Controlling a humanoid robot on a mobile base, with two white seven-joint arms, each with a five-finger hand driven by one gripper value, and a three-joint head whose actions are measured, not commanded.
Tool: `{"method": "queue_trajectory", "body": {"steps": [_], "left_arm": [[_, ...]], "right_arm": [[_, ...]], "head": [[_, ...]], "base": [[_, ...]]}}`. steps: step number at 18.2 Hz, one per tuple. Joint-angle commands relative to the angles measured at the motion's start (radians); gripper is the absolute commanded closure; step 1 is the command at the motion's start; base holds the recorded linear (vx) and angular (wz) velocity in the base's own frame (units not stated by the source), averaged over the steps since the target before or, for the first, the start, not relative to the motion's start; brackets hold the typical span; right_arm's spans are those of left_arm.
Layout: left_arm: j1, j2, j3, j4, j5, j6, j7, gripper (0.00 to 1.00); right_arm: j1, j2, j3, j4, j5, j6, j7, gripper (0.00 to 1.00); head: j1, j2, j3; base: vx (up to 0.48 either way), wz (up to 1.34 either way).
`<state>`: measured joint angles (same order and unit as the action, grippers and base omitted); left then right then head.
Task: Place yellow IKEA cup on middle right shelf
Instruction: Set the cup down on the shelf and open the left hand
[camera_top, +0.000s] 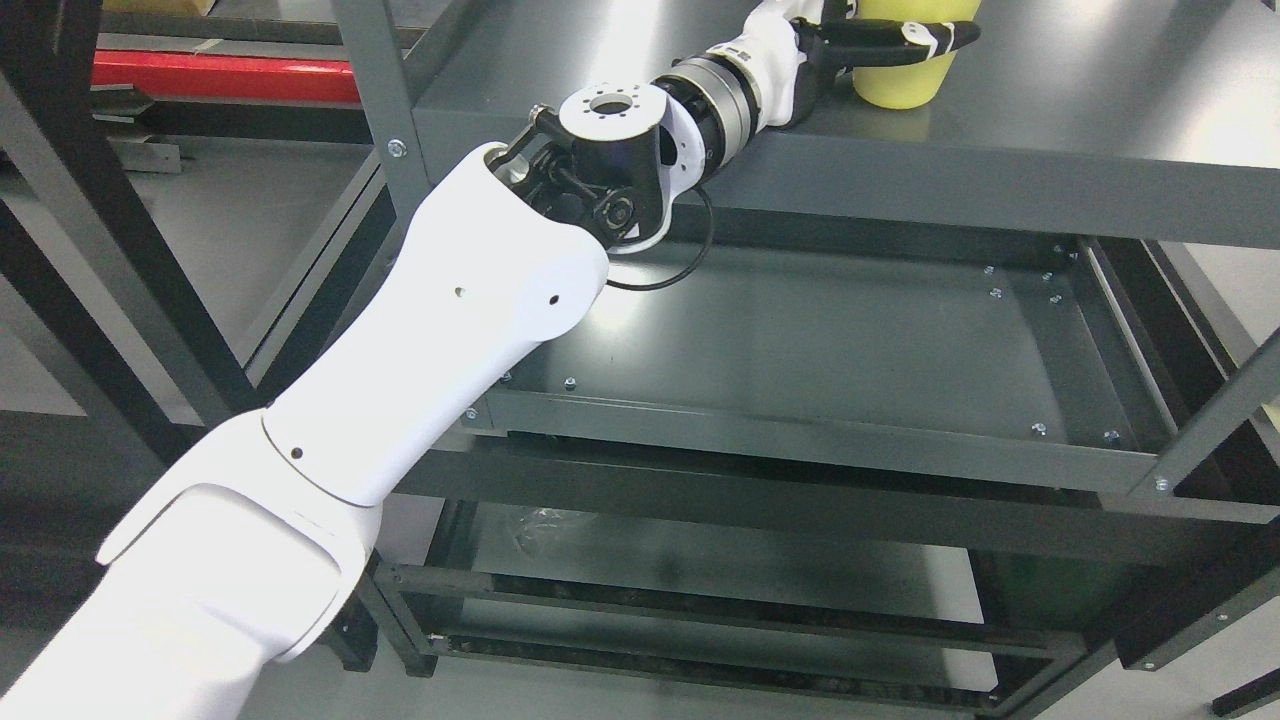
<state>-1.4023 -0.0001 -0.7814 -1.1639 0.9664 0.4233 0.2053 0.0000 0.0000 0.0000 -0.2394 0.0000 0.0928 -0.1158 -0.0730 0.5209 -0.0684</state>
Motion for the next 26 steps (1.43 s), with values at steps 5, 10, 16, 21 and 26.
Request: {"method": "queue_trajectory", "body": {"steps": [5, 10, 16, 21, 26], "left_arm": [[0.000, 0.018, -0.010, -0.034, -0.051, 0.011, 0.002, 0.02], [0.000, 0.018, 0.043, -0.072, -0.124, 0.009, 0.002, 0.02], [0.002, 0.018, 0.123, -0.106, -0.235, 0.003, 0.002, 0.02], [0.002, 0.018, 0.171, -0.164, -0.244, 0.005, 0.003, 0.02], [0.008, 0.018, 0.243, -0.269, -0.293, 0.005, 0.002, 0.02]], "right_arm": [[0.014, -0.017, 0.017, 0.000, -0.025, 0.001, -0.001, 0.01], [0.014, -0.017, 0.017, 0.000, -0.025, 0.001, -0.001, 0.01], [0.014, -0.017, 0.017, 0.000, -0.025, 0.001, -0.001, 0.01], [0.014, -0.017, 0.017, 0.000, -0.025, 0.001, -0.001, 0.01], [0.014, -0.017, 0.017, 0.000, -0.025, 0.001, -0.001, 0.01]], "head": [[0.0000, 0.000, 0.000], [0.0000, 0.000, 0.000], [0.0000, 0.000, 0.000], [0.0000, 0.000, 0.000], [0.0000, 0.000, 0.000]], "base": [[-0.004, 0.00], [-0.013, 0.00], [-0.005, 0.03], [0.000, 0.00], [-0.028, 0.04]]}}
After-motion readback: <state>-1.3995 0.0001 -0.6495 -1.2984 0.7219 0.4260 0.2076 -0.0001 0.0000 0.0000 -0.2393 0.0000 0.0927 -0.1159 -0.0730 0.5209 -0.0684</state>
